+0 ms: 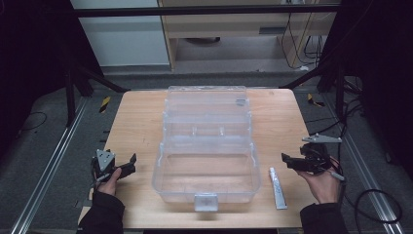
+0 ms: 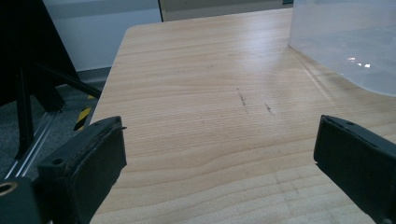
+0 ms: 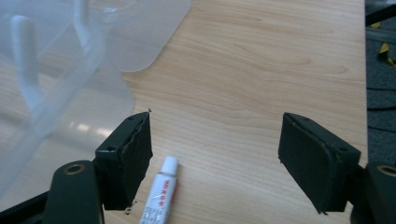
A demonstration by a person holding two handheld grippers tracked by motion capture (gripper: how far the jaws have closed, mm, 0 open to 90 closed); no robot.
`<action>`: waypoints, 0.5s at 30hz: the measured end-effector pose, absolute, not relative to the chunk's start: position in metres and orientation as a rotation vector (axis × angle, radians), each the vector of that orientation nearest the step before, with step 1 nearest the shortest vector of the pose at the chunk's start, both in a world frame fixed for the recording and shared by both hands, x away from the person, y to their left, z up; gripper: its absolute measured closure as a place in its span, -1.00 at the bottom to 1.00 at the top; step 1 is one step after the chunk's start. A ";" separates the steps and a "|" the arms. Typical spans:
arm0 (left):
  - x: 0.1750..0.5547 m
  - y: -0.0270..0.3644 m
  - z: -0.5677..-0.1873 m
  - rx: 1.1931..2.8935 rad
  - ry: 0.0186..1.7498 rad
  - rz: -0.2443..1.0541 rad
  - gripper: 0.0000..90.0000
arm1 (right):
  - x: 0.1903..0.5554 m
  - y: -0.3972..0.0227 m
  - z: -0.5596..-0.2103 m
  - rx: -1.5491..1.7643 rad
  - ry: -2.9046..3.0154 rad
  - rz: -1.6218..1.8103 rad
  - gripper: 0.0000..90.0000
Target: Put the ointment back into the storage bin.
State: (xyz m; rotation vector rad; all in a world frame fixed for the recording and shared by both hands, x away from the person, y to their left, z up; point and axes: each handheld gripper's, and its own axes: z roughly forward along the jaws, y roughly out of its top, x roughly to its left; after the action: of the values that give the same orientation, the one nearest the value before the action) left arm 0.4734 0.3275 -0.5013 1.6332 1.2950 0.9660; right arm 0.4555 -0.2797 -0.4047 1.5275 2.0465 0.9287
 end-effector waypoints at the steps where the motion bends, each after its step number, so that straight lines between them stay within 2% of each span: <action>1: 0.473 0.327 -0.501 1.633 1.295 0.966 -0.96 | 0.455 -0.280 -0.405 1.528 2.047 0.929 -0.42; 15: 0.473 0.327 -0.501 1.634 1.295 0.966 -0.96 | 0.449 -0.260 -0.389 1.617 2.144 0.848 -0.36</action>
State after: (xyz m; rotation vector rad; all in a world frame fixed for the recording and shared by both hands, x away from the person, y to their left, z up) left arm 0.4734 0.3273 -0.5013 1.6344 1.2953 0.9656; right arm 0.4491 -0.2596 -0.3888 1.6165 2.1436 0.8476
